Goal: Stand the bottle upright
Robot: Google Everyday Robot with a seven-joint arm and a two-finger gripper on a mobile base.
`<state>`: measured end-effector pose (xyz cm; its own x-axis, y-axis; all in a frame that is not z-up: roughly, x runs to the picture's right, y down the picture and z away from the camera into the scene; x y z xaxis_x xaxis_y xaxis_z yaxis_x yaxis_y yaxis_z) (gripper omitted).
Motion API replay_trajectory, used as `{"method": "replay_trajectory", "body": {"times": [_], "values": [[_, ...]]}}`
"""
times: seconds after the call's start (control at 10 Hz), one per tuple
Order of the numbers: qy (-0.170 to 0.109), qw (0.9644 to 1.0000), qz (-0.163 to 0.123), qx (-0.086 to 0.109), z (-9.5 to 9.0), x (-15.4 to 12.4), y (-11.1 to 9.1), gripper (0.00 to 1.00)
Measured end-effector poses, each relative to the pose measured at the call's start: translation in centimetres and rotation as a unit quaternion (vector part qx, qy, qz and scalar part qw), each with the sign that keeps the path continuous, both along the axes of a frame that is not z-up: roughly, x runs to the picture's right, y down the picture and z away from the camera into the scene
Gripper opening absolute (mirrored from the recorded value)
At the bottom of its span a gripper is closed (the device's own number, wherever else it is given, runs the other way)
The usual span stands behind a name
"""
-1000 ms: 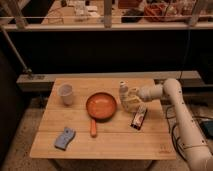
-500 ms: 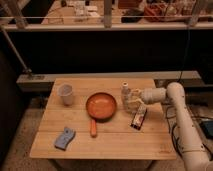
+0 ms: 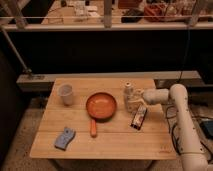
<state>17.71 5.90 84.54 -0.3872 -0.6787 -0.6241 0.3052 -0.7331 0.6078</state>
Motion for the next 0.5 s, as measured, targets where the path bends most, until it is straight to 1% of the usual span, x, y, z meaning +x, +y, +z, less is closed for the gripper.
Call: {"method": "replay_trajectory", "body": {"times": [0.5], "values": [[-0.004,1.0000,-0.005,0.000,-0.08,-0.26,0.27,0.01]]}}
